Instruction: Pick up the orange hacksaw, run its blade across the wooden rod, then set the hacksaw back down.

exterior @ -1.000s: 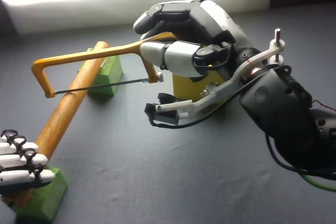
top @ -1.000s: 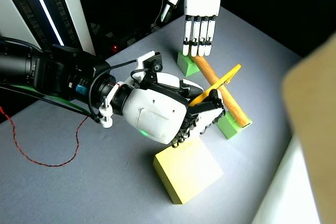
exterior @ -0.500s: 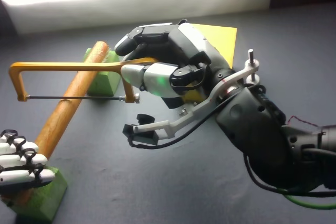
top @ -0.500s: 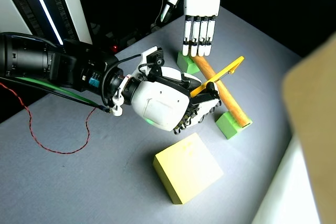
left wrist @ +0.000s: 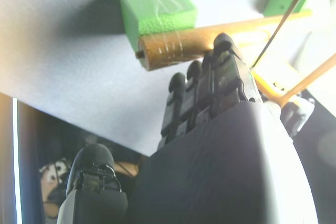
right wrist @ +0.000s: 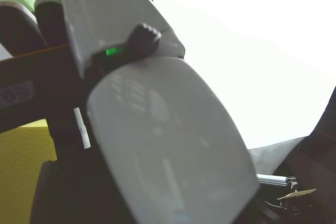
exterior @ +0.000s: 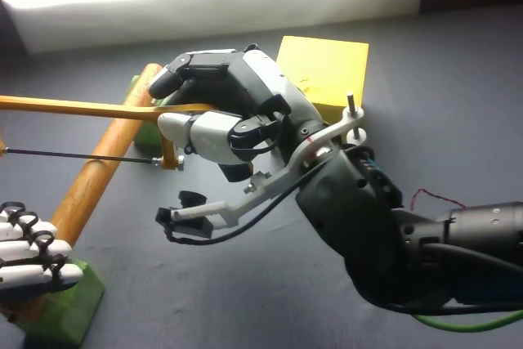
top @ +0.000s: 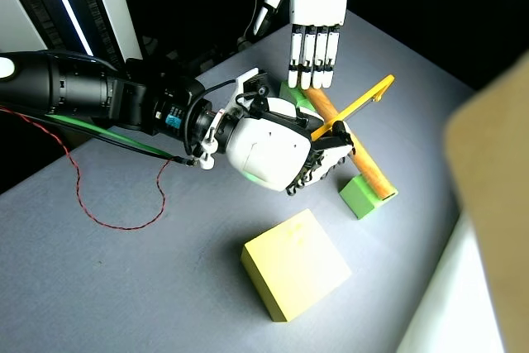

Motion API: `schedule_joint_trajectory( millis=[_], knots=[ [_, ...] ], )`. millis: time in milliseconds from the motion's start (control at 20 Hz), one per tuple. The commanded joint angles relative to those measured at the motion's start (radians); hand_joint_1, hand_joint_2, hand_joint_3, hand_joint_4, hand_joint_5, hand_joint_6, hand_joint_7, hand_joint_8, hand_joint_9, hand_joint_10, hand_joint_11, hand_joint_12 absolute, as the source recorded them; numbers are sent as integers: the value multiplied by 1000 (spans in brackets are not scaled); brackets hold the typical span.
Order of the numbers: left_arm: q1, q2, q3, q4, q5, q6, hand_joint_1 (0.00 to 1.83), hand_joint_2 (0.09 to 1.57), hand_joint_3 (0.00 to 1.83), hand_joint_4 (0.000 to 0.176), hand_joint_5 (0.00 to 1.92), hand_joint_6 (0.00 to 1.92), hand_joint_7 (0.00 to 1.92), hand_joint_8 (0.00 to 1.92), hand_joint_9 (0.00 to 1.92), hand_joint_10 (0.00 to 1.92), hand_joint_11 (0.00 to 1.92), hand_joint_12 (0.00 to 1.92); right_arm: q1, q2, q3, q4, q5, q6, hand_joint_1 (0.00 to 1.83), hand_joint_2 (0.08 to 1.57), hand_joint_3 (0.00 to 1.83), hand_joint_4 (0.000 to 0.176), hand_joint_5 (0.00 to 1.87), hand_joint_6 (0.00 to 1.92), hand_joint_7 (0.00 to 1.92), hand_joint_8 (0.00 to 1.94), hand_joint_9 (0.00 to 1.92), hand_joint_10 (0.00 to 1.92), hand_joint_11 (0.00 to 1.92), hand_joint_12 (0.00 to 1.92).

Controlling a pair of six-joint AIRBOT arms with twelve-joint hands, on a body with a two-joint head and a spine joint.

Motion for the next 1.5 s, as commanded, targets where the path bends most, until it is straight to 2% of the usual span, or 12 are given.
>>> schedule_joint_trajectory(
  millis=[0, 250, 300, 400, 500, 950, 1000, 1250, 1450],
  knots=[
    [-3, 2, -5, -17, -46, -4, 0, 1131, 1, 0, 56, 0, 12, 0, 17, 0, 0, 118, 5, -10, 4, -65, 67, 14, 1369, 1148, 0, 0, 801, 1056, 934, 1057, 908, 1313, 833, 1278],
    [-3, 1, -5, -17, -45, -4, 0, 1146, 1, 0, 51, 1, 4, 0, 2, 0, 0, 99, 9, -39, 21, -65, 73, 17, 1366, 1158, 0, 0, 760, 1109, 934, 1055, 889, 1342, 814, 1311],
    [-3, 1, -5, -17, -45, -4, 0, 1143, 0, 0, 55, 4, 9, 3, 7, 2, 0, 93, 9, -41, 21, -65, 76, 17, 1368, 1156, 0, 0, 768, 1095, 931, 1062, 896, 1335, 820, 1318],
    [-4, 1, -4, -17, -45, -4, 0, 1139, 0, 0, 41, 2, 1, 0, 1, 0, 0, 67, 4, -38, 18, -65, 73, 16, 1377, 1123, 0, 0, 837, 994, 1007, 949, 973, 1262, 825, 1310],
    [-4, 0, -4, -17, -45, -4, 0, 1139, 0, 0, 41, 2, 2, 1, 3, 1, 2, 64, -3, -24, 7, -66, 76, 16, 1378, 1120, 0, 0, 838, 990, 1014, 938, 981, 1255, 829, 1304],
    [-4, 0, -5, -17, -43, -4, 0, 1148, 0, 0, 47, 0, 21, 0, 12, 0, 0, 107, -46, 110, -73, -75, 88, 24, 1377, 1116, 0, 0, 861, 959, 1013, 943, 978, 1256, 844, 1320],
    [-4, 0, -5, -17, -43, -4, 0, 1145, 0, 0, 43, 0, 13, 0, 2, 0, 0, 88, -52, 125, -86, -78, 88, 24, 1369, 1147, 0, 0, 794, 1062, 950, 1036, 908, 1319, 817, 1342],
    [-4, 0, -4, -17, -43, -4, 0, 1140, 0, 0, 56, 1, 30, 1, 17, 1, 0, 97, -75, 202, -151, -90, 80, 24, 1368, 1153, 1, 0, 781, 1084, 925, 1074, 901, 1324, 825, 1328],
    [-3, 1, -4, -17, -40, -4, 0, 1137, 0, 0, 57, 2, 32, 2, 22, 2, 0, 108, -69, 229, -163, -114, 88, 47, 1369, 1149, 1, 0, 785, 1076, 938, 1050, 912, 1311, 834, 1321]
  ],
)
